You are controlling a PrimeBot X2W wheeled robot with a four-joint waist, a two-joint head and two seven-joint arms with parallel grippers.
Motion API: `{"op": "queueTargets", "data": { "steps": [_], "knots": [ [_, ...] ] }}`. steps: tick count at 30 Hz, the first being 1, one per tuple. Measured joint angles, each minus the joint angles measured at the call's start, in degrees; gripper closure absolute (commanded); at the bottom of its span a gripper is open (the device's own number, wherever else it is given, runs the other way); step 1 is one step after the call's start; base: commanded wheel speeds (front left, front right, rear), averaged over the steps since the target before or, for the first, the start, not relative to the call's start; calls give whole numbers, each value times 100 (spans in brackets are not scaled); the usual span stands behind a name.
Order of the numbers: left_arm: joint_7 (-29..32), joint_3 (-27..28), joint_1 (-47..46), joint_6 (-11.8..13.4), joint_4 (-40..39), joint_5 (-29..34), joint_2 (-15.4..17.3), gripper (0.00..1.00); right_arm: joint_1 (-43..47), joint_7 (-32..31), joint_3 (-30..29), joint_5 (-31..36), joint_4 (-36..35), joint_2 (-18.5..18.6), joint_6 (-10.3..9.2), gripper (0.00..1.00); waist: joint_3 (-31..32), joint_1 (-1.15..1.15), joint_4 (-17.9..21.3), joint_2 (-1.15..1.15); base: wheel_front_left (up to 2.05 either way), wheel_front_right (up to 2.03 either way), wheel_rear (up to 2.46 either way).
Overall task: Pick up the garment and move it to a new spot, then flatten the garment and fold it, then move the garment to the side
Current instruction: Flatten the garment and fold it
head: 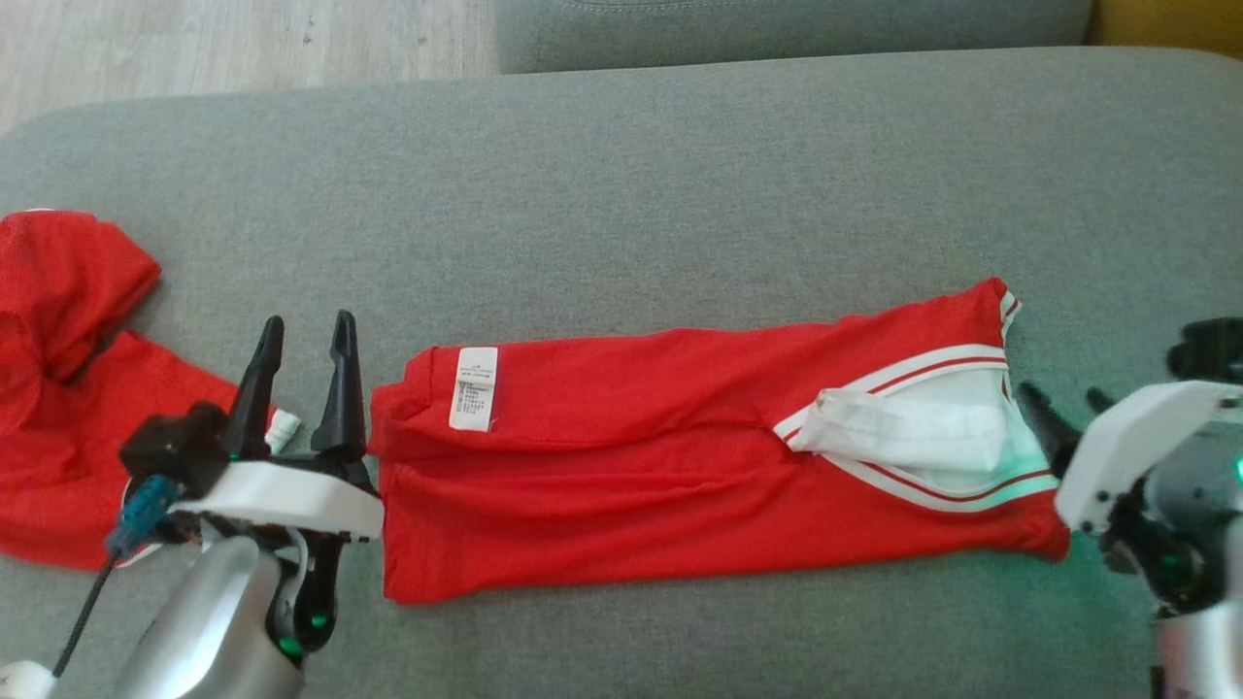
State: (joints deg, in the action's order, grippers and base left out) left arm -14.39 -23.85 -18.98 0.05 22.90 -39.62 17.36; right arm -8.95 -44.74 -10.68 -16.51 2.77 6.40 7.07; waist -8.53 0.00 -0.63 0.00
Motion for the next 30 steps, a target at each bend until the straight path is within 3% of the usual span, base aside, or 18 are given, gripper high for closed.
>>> {"op": "queueTargets", "data": {
  "steps": [10,18,19,20,21,26,30],
  "knots": [
    [1,66,23,-4,105,194,-43,0,-594,383,33,550,1778,-144,0,0,4,0,-87,0,0,0,0],
    [1,71,24,-4,142,196,-44,0,-978,589,310,426,2438,-167,-1,0,-7,0,-140,0,0,0,0],
    [0,71,25,-4,143,194,-44,0,-1021,593,352,347,2506,-160,-2,8,-8,0,-141,0,0,0,0],
    [0,71,25,-4,142,194,-44,0,-1056,593,419,274,2555,-136,-2,67,-8,0,-140,0,0,0,0],
    [1,70,26,-3,142,194,-44,0,-1072,602,499,223,2575,-102,-2,100,-8,0,-137,0,0,0,0],
    [1,67,30,-4,141,194,-43,0,-1087,646,804,-25,2576,0,-2,100,5,0,-97,0,0,0,0],
    [1,68,48,-4,126,189,-38,0,-1017,563,814,-9,2286,310,-1,100,32,0,-45,0,0,0,0]
  ]
}}
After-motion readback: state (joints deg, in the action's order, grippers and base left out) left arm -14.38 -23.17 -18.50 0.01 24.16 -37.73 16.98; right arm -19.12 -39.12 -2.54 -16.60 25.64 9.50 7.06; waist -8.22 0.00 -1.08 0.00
